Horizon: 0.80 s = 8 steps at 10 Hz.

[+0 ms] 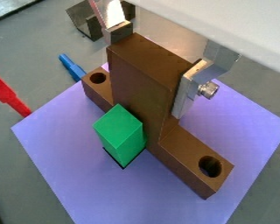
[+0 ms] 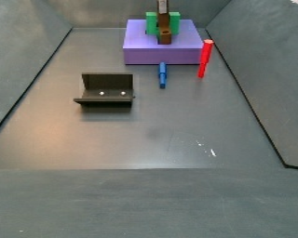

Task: Pick up the brown object. Move up. Place the brown object on the fixture. Regrasp the brown object. Move to above the board. Insert the brown object.
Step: Insert the brown object.

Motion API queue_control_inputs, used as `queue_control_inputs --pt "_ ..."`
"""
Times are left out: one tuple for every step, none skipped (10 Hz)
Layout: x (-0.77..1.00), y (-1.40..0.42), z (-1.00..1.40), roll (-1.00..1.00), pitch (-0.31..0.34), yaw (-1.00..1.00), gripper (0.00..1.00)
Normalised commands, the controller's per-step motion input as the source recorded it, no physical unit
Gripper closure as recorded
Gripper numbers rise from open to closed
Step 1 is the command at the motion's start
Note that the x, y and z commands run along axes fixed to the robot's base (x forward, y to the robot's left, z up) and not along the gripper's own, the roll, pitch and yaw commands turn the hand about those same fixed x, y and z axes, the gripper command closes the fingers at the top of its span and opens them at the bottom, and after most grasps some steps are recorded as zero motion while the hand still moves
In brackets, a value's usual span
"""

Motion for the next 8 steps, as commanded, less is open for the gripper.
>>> queue_control_inputs --pt "0.0 0.0 -0.19 -0.03 -0.02 0.0 1.0" --pt "0.0 -0.02 -0.17 -0.04 -0.014 0.0 1.0" --pt "0.0 -0.05 -0.16 -0.05 -0.011 0.0 1.0" --pt "0.0 -0.01 -0.19 -0.03 -0.006 0.0 1.0" --pt "0.0 -0.01 -0.21 -0.03 -0.019 0.0 1.0" --pt "0.28 -0.04 -0.25 -0.05 0.0 -0.01 1.0" --pt "0.31 -0.02 -0.24 -0.04 0.0 -0.02 1.0" --pt "0.3 -0.01 -0.19 -0.04 0.0 -0.05 1.0"
